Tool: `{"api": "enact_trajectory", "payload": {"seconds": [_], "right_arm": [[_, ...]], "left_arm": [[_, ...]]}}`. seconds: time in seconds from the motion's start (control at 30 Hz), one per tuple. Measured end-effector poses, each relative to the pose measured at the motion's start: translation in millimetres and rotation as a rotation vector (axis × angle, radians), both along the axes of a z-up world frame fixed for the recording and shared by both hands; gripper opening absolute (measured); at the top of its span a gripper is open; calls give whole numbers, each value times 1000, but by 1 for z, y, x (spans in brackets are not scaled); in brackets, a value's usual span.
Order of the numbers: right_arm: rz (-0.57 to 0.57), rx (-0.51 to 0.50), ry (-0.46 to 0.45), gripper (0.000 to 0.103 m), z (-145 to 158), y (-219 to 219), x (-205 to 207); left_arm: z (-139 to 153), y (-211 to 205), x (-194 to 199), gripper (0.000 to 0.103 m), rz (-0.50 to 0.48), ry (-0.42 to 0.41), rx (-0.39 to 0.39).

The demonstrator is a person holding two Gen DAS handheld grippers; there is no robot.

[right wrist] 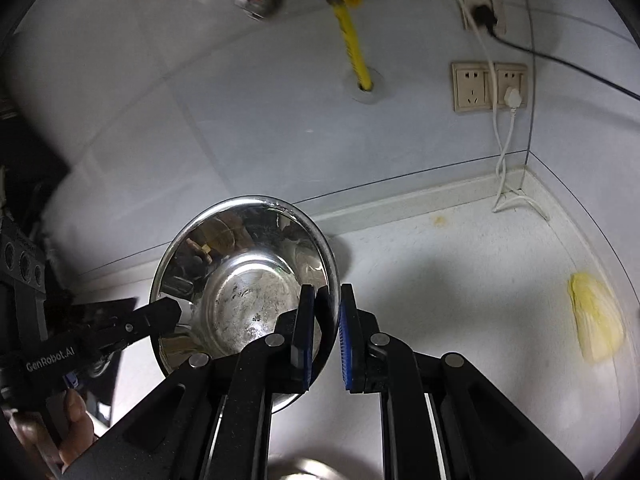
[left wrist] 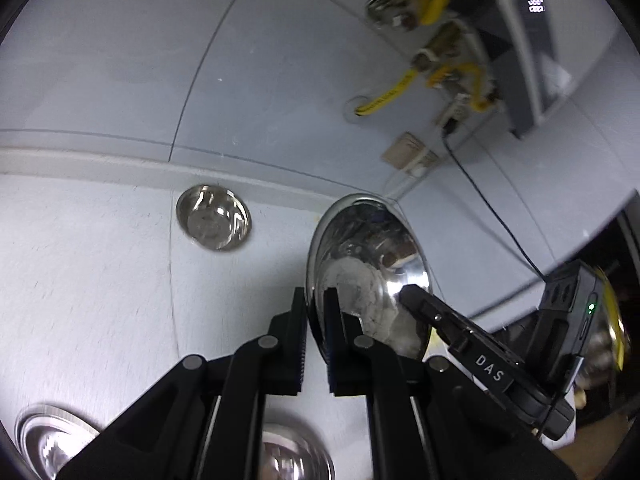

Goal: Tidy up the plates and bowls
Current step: 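Carry the medium bowl over the large bowl and lower it inside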

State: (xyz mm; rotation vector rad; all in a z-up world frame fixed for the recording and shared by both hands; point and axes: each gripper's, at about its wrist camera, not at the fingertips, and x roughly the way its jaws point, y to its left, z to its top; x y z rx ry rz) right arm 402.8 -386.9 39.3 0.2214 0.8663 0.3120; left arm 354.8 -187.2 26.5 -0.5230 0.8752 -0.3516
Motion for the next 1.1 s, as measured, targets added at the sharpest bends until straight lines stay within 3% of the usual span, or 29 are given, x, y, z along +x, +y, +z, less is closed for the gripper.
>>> {"api": "enact_trajectory", "payload": {"seconds": [0.17, 0.27, 0.37, 0.43, 0.6, 0.8, 1.1], "right_arm": [[50, -17, 5, 11, 2, 7, -86], [61, -38, 42, 11, -19, 7, -131], [63, -52, 127, 12, -64, 3, -160], [63, -47, 191, 11, -92, 1, -169], [45, -78, 321, 11, -156, 0, -174], [51, -76, 344, 11, -176, -3, -171], [54, -100, 335, 11, -180, 3, -175]], "left_arm": [[-9, 1, -73, 7, -30, 4, 11], [-46, -2, -109, 7, -62, 48, 17], [-91, -8, -124, 7, -81, 133, 32], [-125, -16, -128, 7, -87, 221, 53], [-174, -29, -130, 7, -79, 310, 124], [-183, -38, -126, 7, -73, 317, 174], [-189, -45, -119, 9, -74, 314, 200]]}}
